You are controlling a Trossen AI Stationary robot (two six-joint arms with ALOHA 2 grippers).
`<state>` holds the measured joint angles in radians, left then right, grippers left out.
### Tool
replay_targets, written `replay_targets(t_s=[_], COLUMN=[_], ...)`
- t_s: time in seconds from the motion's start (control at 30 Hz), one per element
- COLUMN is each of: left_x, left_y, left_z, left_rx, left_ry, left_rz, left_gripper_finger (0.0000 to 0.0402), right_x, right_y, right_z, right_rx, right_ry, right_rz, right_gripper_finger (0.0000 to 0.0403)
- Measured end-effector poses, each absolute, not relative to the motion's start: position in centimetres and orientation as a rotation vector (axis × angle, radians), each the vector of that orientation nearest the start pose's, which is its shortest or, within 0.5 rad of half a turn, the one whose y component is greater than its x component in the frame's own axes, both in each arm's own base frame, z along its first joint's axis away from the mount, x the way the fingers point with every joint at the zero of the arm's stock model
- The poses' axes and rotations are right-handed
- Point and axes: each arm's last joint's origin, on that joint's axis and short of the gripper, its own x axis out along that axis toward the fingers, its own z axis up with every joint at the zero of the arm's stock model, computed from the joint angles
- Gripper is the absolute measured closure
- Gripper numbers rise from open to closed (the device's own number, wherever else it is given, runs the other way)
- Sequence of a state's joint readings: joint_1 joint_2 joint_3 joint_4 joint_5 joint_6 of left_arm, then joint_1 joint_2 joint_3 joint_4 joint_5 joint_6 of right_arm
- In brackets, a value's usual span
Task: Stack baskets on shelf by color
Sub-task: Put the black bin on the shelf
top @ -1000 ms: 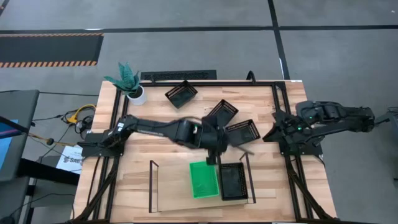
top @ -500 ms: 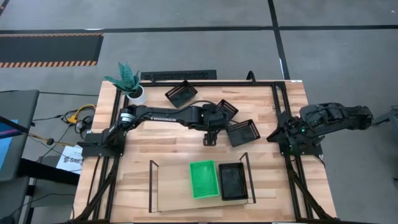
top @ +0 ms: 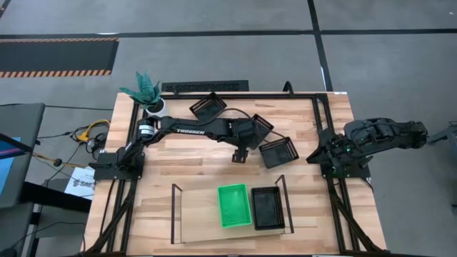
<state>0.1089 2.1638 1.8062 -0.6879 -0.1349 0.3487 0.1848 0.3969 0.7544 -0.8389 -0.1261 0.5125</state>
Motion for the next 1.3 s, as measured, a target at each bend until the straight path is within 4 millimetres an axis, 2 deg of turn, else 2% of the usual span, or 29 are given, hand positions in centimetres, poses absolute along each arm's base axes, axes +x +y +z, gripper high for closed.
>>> replay_targets(t_s=[0.17, 0.27, 0.43, 0.57, 0.87, 1.03, 1.3], left_x=[46.8, 47.0, 47.1, 46.9, 46.8, 46.9, 47.3], left_y=[5.8, 6.2, 6.5, 6.9, 7.1, 7.2, 6.3], left_z=[20.0, 18.5, 18.1, 17.9, 17.8, 16.9, 17.9], left_rx=[0.339, 0.344, 0.375, 0.375, 0.331, 0.339, 0.371], left_ry=[1.054, 1.086, 1.097, 1.125, 1.121, 1.154, 1.128], left_rz=[0.017, 0.010, 0.060, 0.053, 0.039, 0.058, 0.071], left_gripper_finger=[0.0116, 0.0117, 0.0133, 0.0176, 0.0320, 0.0389, 0.0399], right_x=[6.9, 6.9, 6.9, 6.8, 6.8, 6.8, 6.8], right_y=[1.7, 1.7, 1.7, 1.7, 1.7, 1.7, 1.7], right_z=[30.3, 30.3, 30.3, 30.2, 30.2, 30.2, 30.2], right_rx=[0.464, 0.463, 0.468, 0.469, 0.469, 0.470, 0.495], right_ry=[0.548, 0.548, 0.552, 0.557, 0.557, 0.556, 0.558], right_rz=[0.180, 0.180, 0.178, 0.179, 0.180, 0.180, 0.173], right_gripper_finger=[0.0335, 0.0335, 0.0335, 0.0335, 0.0335, 0.0335, 0.0335])
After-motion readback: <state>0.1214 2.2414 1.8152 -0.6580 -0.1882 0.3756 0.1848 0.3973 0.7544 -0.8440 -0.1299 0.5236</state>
